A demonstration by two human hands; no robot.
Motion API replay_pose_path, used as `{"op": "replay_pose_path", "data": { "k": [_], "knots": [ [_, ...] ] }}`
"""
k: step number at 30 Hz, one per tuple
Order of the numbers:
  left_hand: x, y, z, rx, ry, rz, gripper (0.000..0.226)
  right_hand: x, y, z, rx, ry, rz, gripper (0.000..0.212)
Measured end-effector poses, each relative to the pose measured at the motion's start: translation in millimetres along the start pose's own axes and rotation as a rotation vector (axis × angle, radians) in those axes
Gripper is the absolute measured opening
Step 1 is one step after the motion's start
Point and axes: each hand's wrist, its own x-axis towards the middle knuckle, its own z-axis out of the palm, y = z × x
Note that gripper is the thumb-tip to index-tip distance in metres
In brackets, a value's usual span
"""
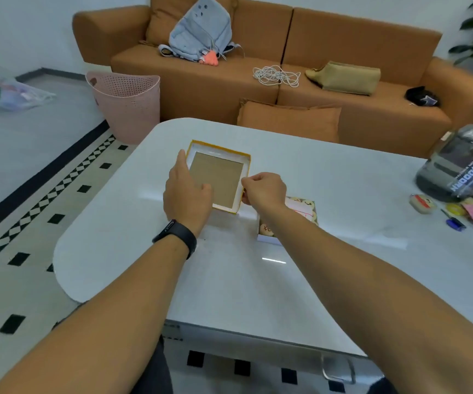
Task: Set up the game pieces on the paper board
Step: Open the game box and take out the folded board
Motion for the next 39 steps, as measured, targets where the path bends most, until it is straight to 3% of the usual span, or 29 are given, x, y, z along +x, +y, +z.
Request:
{"op": "replay_pose_path", "data": {
  "k": [5, 11, 16, 19, 22, 26, 30, 39],
  "knots": [
    [18.9, -18.4, -7.5, -0.011, -0.081, -0.13, 0.091, 20.5, -9.6, 31.4, -0.105, -0.079, 0.009, 0.026],
    [31.8, -31.5, -1.0, -0.056, -0.129, -0.192, 0.078, 33.2, -6.7, 52.4, -0.299, -0.174, -0.079, 0.023],
    [36.6, -45.1, 12.1, 0.207, -0.206, -0.13, 0.073, 34.6, -2.8, 57.0, -0.494, -0.272, -0.137, 0.024],
    [34.8, -37.3, 17.1, 0.383, -0.134, -0.058, 0.071, 33.7, -1.5, 44.3, -0.538, -0.308, -0.202, 0.02],
    [23.0, -14.0, 21.1, 0.313, -0.076, 0.186, 0.063, 24.7, 6.4, 11.8, -0.543, -0.276, -0.272, 0.048],
    [-17.6, 13.4, 36.3, 0.115, -0.307, 0.376, 0.055, 10.9, 34.3, -53.3, -0.542, -0.16, -0.308, 0.039],
    [-54.7, 27.3, 48.8, 0.146, -0.496, 0.455, 0.052, -1.5, 63.9, -104.4, -0.585, -0.035, -0.291, 0.034],
    [-88.6, 30.6, 72.2, 0.261, -0.61, 0.461, 0.096, -6.4, 96.5, -142.3, -0.408, 0.023, -0.142, 0.037]
  ]
}}
